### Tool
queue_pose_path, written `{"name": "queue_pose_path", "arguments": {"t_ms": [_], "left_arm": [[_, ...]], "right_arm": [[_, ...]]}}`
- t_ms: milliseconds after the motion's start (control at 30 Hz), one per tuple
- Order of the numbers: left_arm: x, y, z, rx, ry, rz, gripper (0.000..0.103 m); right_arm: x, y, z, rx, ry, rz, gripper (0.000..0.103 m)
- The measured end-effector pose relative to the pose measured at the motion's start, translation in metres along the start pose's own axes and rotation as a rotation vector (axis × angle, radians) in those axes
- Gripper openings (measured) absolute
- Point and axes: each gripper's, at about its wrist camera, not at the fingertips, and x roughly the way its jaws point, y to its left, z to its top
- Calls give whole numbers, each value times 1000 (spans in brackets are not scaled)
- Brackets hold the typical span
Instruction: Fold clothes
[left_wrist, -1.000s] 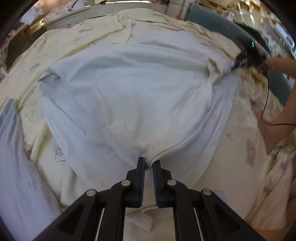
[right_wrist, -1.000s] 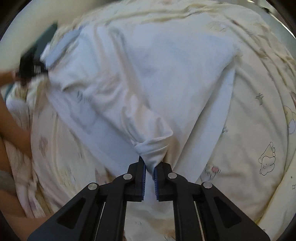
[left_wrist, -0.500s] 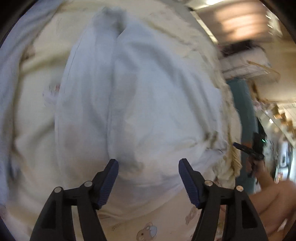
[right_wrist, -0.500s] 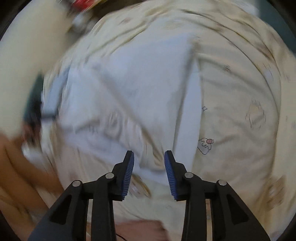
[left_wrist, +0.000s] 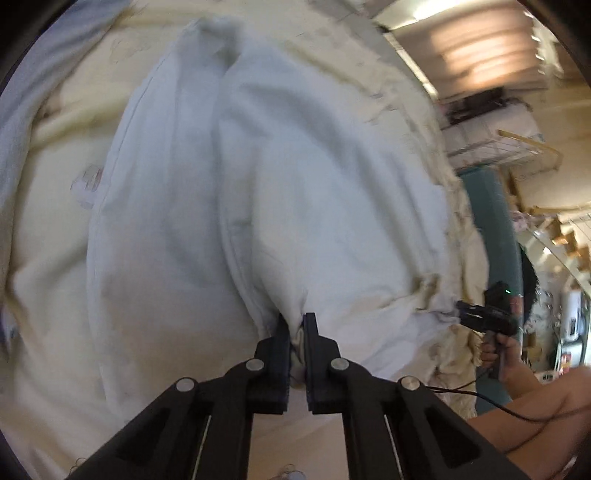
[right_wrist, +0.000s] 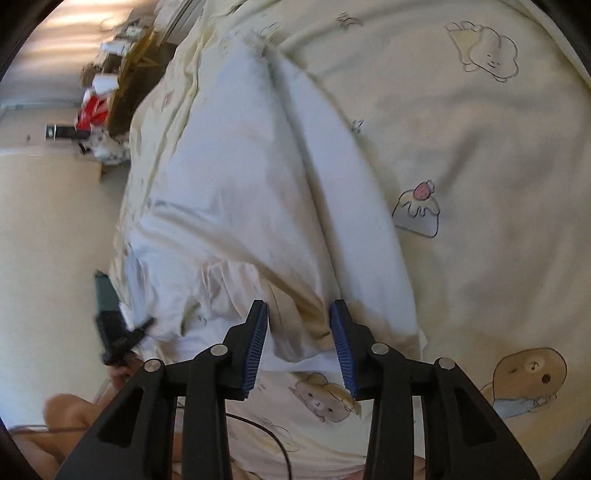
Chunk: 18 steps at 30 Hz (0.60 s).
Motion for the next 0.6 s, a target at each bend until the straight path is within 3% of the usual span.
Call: {"name": "queue_pose_path", "arguments": {"t_ms": [200,267,333,367,467,600], "left_arm": [[-30,-10,-8,44,-17,-5,5],[-41,7,-17,40,19,32,5],[-27,22,-27,6,101,73,5],[-28,29,-30,16,109,111,6],[-35,43,-32,-12,54,132,6],[-31,30,-37,91,120,207,12]], "right_arm": [[6,41,-8,-201,27,-59,41],[8,54,-11,-269,36,-79,41],[9,68,-13,-336,45,-99,41],[10,74,-15,-370,50,-108,41],[13,95,-19,-471,64,-138,41],[25,129,-28,-644,99,-190,43]]}}
